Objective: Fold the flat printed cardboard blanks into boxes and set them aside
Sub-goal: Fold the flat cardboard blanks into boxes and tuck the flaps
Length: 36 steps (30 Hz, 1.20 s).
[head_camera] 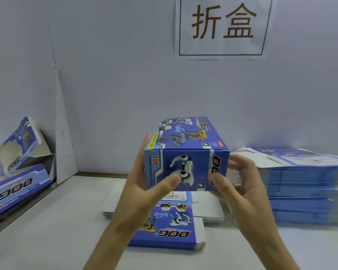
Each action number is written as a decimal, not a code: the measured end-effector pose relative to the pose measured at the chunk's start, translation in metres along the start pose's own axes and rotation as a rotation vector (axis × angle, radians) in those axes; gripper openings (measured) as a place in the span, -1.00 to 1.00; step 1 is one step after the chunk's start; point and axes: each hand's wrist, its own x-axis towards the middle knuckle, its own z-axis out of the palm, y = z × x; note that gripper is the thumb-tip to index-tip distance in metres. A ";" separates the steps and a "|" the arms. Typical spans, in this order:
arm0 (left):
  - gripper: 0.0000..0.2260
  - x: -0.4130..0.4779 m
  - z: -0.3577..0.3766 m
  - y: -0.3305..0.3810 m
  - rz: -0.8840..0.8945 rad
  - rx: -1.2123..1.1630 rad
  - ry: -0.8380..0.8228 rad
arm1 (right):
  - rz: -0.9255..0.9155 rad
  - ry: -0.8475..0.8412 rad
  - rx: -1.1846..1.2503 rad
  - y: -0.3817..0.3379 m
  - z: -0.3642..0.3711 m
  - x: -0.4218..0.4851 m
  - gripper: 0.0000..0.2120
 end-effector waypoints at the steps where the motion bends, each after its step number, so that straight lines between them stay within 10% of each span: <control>1: -0.30 0.000 0.000 0.001 0.024 -0.017 0.022 | -0.007 -0.070 -0.079 -0.001 -0.002 -0.001 -0.52; 36: -0.72 -0.010 0.023 0.022 0.267 -0.024 0.037 | -0.269 0.019 0.073 -0.019 0.009 -0.008 -0.62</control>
